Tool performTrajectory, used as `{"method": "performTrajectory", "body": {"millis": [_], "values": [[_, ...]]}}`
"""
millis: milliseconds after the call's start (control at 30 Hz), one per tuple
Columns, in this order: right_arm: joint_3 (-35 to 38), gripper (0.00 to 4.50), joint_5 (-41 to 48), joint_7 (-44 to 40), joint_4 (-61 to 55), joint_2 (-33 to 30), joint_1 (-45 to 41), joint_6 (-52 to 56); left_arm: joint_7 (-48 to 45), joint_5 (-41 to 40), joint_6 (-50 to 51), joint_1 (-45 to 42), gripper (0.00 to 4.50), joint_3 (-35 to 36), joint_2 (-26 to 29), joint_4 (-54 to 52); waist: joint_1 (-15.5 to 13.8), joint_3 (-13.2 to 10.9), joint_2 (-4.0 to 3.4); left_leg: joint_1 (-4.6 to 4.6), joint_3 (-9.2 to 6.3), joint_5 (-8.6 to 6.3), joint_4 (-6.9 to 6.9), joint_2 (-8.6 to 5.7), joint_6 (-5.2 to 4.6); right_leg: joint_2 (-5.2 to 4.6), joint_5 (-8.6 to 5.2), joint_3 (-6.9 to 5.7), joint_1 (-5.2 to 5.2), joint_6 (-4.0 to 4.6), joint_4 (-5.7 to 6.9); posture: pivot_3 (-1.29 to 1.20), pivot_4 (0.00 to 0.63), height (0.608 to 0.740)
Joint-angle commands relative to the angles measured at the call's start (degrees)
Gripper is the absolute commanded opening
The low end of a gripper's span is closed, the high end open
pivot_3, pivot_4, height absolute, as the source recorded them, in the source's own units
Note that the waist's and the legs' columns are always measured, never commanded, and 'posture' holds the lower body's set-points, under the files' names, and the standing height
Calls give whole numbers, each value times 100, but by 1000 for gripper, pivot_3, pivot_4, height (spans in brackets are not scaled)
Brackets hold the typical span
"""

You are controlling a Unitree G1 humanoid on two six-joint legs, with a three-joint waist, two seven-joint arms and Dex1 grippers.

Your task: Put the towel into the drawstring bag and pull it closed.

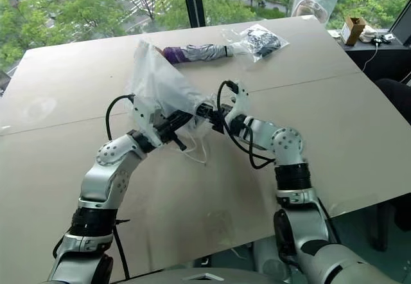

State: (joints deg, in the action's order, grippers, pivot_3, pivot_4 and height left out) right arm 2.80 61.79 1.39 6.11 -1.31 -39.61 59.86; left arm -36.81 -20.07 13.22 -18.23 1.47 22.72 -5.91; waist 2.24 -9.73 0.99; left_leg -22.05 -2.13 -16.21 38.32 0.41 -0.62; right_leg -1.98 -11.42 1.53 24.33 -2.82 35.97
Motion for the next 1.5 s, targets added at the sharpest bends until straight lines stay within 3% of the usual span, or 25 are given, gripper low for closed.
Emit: {"method": "performTrajectory", "body": {"millis": [33,267,467,633,800,1033,1267,1400,1500], "values": [[-262,4320,-173,-684,-350,-428,194,399,179,-40,-347,-331,0,317,-45,-174,1,0,1,-1,-2,0,0,1,0,1,0,-1,0,0,0,0,150,740],[29,4320,-307,-1211,-484,-947,309,575,141,-143,-261,-271,0,440,33,-414,6,0,1,2,4,0,0,2,0,1,0,5,0,0,4,0,150,740],[-1405,4320,-3053,-2448,-330,-1792,304,-2239,-68,-439,-33,-24,0,567,255,-834,7,0,1,1,7,0,0,1,0,1,-1,5,1,-2,-1,0,150,740],[-1927,4320,-4153,-2816,407,-1470,13,-3443,-278,-769,252,246,0,670,499,-1228,30,0,1,6,9,0,-2,8,1,5,0,7,1,-1,1,0,150,740],[-1970,4320,-4377,-3088,448,-852,-205,-3630,-202,-739,266,364,0,704,571,-1234,3,-1,2,4,8,0,0,8,2,6,0,9,11,1,18,0,150,740],[-1942,4320,-4644,-3373,88,-925,46,-3534,-150,-665,231,370,0,645,544,-1167,-82,-1,2,-2,6,1,2,-2,3,-7,0,8,10,0,6,0,150,740],[-1706,4320,-5113,-3139,-125,-1143,275,-3965,-184,-664,248,365,0,651,558,-1126,-82,-1,2,-1,8,1,1,-1,4,-4,0,6,11,1,9,0,150,740],[-982,4320,-4583,-2776,-337,-657,388,-4042,-192,-637,235,364,0,602,528,-1099,-64,-1,2,2,6,1,1,1,4,-2,0,7,11,1,14,0,150,740],[-611,4320,-3975,-2924,-763,-559,565,-3443,-180,-621,236,357,0,585,520,-1104,-56,-1,2,3,6,1,1,2,4,-1,0,7,11,1,20,0,150,740]]}}
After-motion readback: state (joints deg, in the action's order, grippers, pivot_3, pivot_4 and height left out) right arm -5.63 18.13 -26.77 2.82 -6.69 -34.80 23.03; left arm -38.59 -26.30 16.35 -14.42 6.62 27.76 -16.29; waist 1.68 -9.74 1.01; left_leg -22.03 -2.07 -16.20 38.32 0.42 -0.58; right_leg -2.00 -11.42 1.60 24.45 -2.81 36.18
